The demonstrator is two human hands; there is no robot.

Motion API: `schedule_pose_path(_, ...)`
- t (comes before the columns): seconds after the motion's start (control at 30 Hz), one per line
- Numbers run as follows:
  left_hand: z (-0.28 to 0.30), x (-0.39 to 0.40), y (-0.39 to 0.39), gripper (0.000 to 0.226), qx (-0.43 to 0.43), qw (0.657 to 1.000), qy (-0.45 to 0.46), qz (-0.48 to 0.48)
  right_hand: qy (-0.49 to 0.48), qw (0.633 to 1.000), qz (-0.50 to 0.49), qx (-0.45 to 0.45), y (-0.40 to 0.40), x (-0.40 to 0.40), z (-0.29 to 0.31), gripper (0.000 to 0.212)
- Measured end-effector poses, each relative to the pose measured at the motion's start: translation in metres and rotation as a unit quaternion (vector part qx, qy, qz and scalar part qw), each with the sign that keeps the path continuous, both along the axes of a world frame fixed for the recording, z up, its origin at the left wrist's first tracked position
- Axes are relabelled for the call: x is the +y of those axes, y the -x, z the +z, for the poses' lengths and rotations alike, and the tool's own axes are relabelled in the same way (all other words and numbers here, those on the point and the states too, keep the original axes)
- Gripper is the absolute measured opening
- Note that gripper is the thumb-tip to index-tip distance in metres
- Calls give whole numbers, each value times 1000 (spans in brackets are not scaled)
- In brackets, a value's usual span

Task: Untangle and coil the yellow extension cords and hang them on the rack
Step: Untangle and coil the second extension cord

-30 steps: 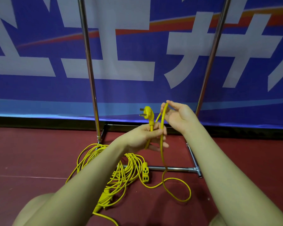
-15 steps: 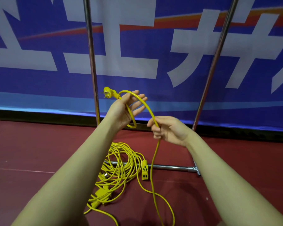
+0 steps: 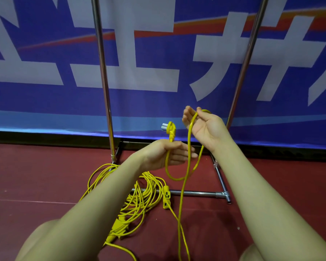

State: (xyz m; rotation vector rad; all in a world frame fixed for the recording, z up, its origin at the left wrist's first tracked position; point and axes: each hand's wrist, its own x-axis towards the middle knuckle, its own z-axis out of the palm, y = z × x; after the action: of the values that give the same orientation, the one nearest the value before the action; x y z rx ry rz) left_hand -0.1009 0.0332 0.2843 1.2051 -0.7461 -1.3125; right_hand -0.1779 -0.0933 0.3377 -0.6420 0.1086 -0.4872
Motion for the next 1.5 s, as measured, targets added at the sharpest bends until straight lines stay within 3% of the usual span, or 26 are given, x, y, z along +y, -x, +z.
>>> schedule_pose_path(0.13, 0, -2, 6, 26, -32, 999, 43, 9, 5, 1000, 15, 12, -3, -10, -6, 29)
schedule_pose_path(0.3, 9, -3, 4, 16, 12, 988, 135, 75, 62, 989, -12, 133, 0, -15, -17, 23)
schedule_pose_path(0.43, 22, -3, -9, 24, 78, 952, 224, 193, 217, 946, 55, 235, 4, -3, -27, 22)
schedule_pose_path(0.53, 32, 0, -19, 26, 91, 929, 268, 237, 316, 905, 163, 235, 4, 9, -36, 23)
schedule_pose_path(0.7, 40, 8, -27, 26, 89, 920, 270, 269, 338, 906, 181, 179, -2, 22, -40, 10)
schedule_pose_path(0.87, 41, 12, -32, 28, 137, 898, 285, 306, 360, 907, 154, 157, -5, 26, -32, 20)
schedule_pose_path(1.03, 44, 13, -27, 50, 190, 884, 298, 307, 386, 895, 165, 155, -6, 30, -28, 21)
schedule_pose_path(1.2, 43, 14, -25, 28, 179, 901, 283, 275, 404, 886, 151, 171, -2, 22, -27, 21)
schedule_pose_path(1.33, 42, 11, -28, 32, 157, 910, 284, 258, 393, 882, 155, 210, 3, 11, -37, 27)
schedule_pose_path(1.5, 37, 6, -32, 35, 137, 922, 249, 264, 336, 880, 198, 272, 15, -13, -67, 18)
